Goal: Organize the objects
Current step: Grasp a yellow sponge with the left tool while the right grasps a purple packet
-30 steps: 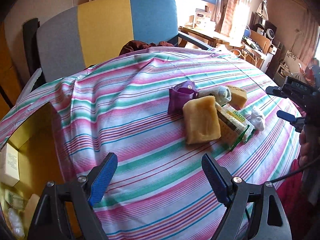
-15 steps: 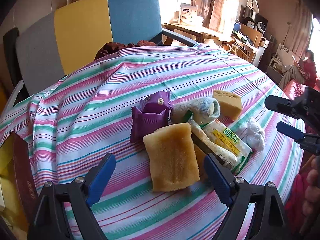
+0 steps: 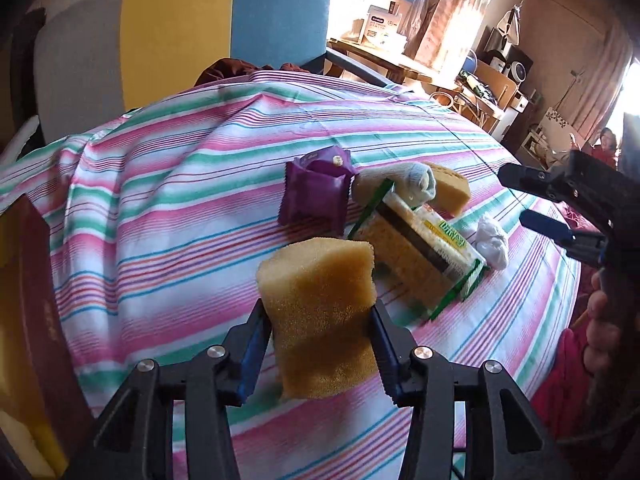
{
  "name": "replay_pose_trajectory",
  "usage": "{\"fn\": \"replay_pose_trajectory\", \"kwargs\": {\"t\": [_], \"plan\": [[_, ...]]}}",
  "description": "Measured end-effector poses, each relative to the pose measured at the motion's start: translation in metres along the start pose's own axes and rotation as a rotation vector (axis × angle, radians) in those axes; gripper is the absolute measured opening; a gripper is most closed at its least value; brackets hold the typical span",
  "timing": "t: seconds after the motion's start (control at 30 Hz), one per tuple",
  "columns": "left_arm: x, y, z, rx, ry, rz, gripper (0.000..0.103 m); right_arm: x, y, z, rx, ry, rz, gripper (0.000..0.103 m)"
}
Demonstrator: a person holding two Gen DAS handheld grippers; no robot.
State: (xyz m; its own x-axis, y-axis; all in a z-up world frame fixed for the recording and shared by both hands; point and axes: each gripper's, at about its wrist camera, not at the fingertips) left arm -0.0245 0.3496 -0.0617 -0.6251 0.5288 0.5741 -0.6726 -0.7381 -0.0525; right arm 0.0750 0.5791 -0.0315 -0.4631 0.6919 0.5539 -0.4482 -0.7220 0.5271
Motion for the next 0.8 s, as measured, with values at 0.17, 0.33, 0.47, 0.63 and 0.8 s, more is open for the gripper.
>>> {"fn": "replay_pose_trajectory", "kwargs": {"t": [0.17,0.33,0.47,0.63,0.8], "plan": [[-0.031,0.028,0.031,-0.001,0.007,0.014,0.049,-0.011,0.038,-0.017,0.052,0.090,0.161,0.062],[-0.048,0.042,0.058,-0.001,-0.022,0.014,0.049,-0.022,0.091,-0.043,0.089,0.205,0.367,0.055],[-0.056,0.047,0.073,-0.014,-0.045,0.006,0.049,-0.033,0.137,-0.085,0.045,0.358,0.684,0.055],[-0.062,0.054,0.086,-0.036,-0.068,0.017,0.049,-0.034,0.151,-0.135,-0.072,0.502,0.938,0.055],[-0.062,0.061,0.090,-0.051,-0.074,0.043,0.049,-0.034,0.147,-0.170,-0.124,0.602,1.010,0.055]]}}
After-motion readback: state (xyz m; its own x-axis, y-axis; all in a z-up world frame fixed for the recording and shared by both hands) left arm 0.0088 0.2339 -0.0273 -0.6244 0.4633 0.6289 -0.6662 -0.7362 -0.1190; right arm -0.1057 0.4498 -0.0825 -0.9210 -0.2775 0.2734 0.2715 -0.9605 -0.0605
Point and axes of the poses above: each gripper's, at about its wrist camera, not at the fingertips, and z roughly against the way its jaws point, y to its left, x to its top, and after that the axes turned 10 degrees about x, right-handed
